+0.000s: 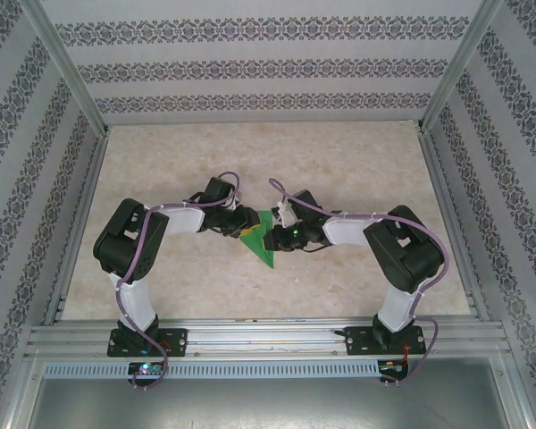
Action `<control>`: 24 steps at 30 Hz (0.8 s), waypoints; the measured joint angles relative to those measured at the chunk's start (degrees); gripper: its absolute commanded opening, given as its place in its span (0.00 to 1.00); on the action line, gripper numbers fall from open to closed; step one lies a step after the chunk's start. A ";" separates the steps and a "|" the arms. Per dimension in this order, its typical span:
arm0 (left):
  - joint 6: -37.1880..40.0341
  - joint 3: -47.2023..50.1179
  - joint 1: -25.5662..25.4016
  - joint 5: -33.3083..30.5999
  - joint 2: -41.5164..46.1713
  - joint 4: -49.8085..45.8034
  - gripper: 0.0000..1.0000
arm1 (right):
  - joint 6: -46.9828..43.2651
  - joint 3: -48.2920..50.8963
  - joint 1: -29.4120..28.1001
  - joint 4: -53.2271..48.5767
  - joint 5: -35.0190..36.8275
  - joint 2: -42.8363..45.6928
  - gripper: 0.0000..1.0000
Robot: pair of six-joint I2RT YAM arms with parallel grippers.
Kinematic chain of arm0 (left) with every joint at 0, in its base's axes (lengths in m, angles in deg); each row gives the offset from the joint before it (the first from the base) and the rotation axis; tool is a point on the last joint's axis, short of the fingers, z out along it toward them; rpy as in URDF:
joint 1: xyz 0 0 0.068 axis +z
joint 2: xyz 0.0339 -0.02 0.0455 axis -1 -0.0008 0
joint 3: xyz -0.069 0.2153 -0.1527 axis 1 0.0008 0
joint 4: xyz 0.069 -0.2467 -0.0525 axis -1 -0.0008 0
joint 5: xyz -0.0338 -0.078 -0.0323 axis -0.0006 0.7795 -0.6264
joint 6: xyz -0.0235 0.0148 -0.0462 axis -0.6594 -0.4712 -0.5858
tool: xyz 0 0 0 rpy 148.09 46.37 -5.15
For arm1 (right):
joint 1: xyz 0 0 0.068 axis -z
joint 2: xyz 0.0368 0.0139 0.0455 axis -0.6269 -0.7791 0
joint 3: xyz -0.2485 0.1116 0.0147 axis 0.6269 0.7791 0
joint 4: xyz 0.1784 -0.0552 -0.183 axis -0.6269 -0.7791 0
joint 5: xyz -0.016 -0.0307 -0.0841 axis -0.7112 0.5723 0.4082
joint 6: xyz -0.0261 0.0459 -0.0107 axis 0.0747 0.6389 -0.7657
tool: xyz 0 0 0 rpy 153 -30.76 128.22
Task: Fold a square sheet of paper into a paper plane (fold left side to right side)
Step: Fourth fold the wing at the center of the table.
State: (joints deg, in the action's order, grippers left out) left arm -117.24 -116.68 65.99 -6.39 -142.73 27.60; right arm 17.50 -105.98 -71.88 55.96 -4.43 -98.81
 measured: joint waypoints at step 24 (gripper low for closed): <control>0.00 -0.20 -0.04 -0.04 -0.04 -0.24 0.38 | 1.44 -2.51 3.50 0.33 -2.12 -1.27 0.36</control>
State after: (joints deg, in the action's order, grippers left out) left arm -117.24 -116.88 65.94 -6.43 -142.78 27.36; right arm 18.94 -108.49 -68.38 56.29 -6.55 -100.07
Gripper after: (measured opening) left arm 0.383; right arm 0.373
